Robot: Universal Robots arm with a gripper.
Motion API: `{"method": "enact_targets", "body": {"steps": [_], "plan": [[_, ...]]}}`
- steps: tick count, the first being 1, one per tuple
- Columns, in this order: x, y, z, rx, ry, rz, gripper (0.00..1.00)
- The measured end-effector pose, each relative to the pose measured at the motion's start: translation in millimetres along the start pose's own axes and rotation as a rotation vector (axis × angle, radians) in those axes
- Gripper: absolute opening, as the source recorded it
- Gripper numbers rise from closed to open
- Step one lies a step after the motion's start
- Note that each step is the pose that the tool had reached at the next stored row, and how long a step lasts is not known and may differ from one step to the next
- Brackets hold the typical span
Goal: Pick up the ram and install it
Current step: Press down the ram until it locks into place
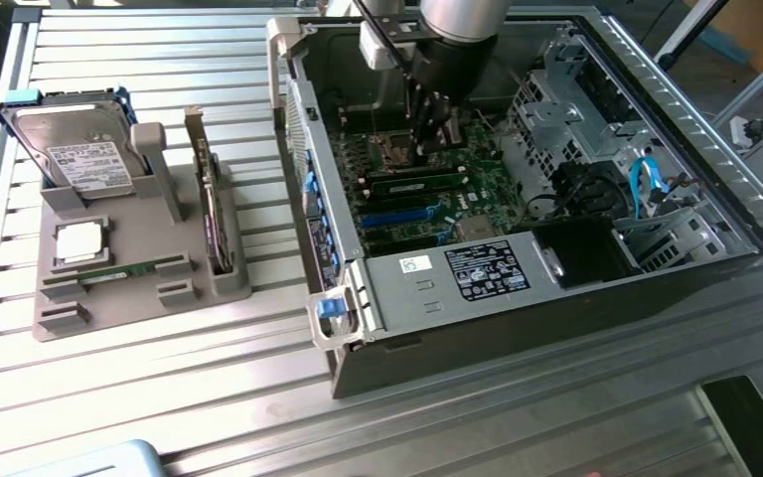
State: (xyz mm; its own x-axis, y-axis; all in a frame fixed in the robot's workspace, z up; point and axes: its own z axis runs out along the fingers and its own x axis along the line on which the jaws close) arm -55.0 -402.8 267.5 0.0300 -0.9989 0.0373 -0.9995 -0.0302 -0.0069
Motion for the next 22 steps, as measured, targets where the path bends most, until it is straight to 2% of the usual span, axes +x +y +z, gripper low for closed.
{"method": "enact_targets", "body": {"steps": [13,18,22], "plan": [[-1.1,35.2,-0.2,0.0,0.0,0.002,0.11],[-1.6,51.4,-0.2,-0.0001,0.0,0.003,0.11],[-1.6,53.0,-0.2,-0.0001,0.0,0.003,0.11]]}}
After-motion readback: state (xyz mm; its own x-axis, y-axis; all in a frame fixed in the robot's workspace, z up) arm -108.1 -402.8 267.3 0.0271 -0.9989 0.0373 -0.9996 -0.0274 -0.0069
